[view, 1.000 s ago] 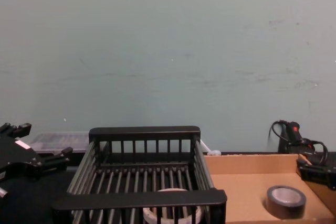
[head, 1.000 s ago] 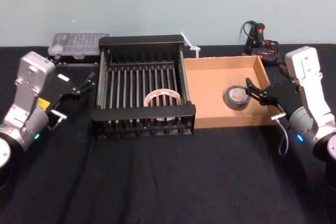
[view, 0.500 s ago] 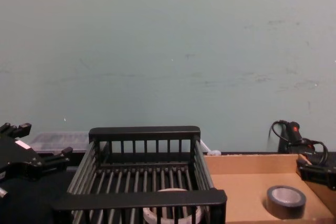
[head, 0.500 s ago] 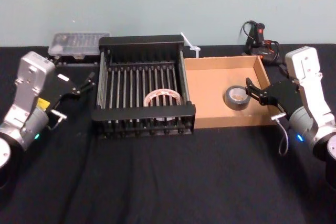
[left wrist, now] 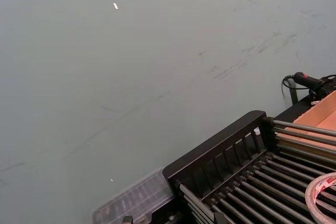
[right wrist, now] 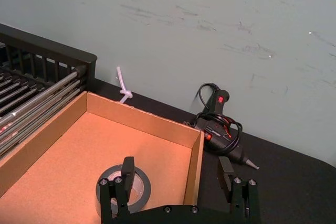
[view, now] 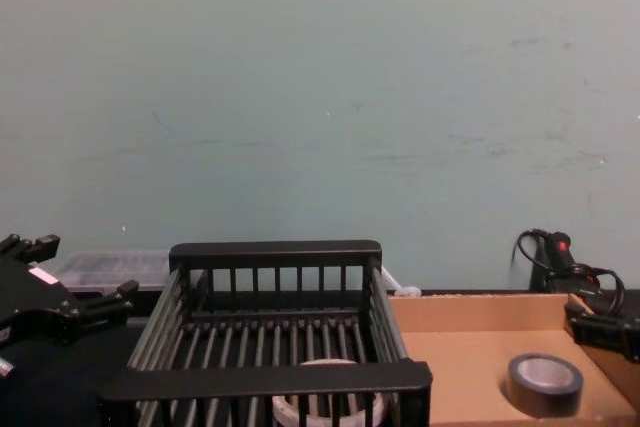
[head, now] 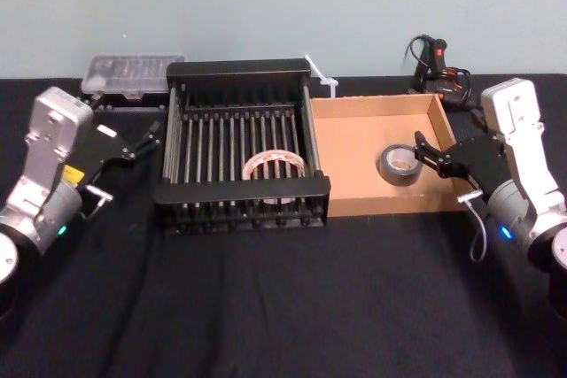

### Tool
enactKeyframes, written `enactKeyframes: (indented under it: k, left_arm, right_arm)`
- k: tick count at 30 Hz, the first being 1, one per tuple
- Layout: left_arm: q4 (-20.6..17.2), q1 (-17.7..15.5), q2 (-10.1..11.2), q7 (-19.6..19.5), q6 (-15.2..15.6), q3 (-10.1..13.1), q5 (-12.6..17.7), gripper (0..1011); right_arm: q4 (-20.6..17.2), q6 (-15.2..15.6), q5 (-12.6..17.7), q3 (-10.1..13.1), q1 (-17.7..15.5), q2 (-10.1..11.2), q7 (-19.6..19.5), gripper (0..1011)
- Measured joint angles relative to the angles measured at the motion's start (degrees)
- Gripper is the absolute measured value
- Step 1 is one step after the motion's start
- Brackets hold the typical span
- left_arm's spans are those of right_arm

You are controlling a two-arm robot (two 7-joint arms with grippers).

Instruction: Pick up the white tape and place it into the black box , Pick up the silver tape and place it into the brown box.

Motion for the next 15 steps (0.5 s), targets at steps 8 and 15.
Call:
enactKeyframes:
  k: [8, 15]
  left_arm:
    - [0.0, 0.0, 0.0, 0.0, 0.0, 0.0, 0.0, 1002]
    - [0.0, 0.0, 0.0, 0.0, 0.0, 0.0, 0.0, 1001]
  right_arm:
    - [0.0, 0.0, 0.0, 0.0, 0.0, 0.0, 0.0, 1002]
    - [0.0, 0.0, 0.0, 0.0, 0.0, 0.0, 0.0, 1002]
